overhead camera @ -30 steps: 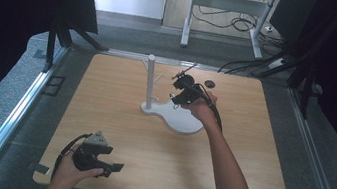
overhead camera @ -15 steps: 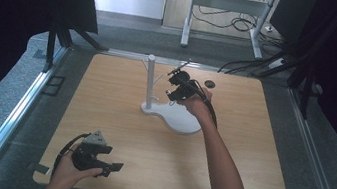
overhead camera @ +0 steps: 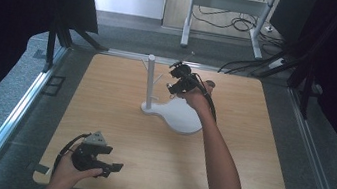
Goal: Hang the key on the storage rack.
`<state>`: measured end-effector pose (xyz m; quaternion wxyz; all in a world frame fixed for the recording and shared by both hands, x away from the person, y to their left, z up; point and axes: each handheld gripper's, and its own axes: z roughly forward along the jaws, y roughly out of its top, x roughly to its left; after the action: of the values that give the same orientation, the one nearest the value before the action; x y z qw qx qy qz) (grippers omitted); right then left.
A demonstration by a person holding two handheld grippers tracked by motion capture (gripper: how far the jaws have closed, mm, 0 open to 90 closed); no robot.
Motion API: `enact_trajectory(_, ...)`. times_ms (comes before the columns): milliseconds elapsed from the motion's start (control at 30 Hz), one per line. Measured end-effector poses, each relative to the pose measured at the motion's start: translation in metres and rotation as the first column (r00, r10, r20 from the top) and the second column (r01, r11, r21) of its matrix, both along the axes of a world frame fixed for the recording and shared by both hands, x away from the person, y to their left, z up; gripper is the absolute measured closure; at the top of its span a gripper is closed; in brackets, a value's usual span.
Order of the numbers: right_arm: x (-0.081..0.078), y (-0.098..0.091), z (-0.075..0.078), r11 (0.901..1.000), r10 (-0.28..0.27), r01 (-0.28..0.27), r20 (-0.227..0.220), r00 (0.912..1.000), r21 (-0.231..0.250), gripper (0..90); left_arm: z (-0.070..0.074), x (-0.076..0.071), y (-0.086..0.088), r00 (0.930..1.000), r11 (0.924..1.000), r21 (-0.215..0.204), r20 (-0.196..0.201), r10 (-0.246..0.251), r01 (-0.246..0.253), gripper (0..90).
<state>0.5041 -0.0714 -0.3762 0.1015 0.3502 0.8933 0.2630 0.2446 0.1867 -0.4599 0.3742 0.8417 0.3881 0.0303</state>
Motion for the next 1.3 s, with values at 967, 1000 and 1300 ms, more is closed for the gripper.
enact_trajectory(967, 0.023, 0.023, 0.015, 0.9995, -0.015, 0.015, 0.015, 0.9998, -0.027, 84.4, 0.0, 0.001, 0.003, 1.0, 1.0, -0.005, 0.0, 0.001, -0.001, 23.9)
enact_trajectory(1000, 0.025, 0.024, 0.016, 0.9994, -0.017, 0.017, 0.018, 0.9997, -0.029, 84.4, 0.0, 0.001, 0.004, 1.0, 1.0, -0.005, 0.001, 0.003, -0.003, 23.9)
enact_trajectory(1300, 0.026, 0.027, 0.02, 0.9991, -0.024, 0.025, 0.028, 0.9993, -0.035, 84.4, 0.001, 0.001, 0.005, 1.0, 0.9999, -0.01, 0.002, 0.008, -0.008, 23.8)
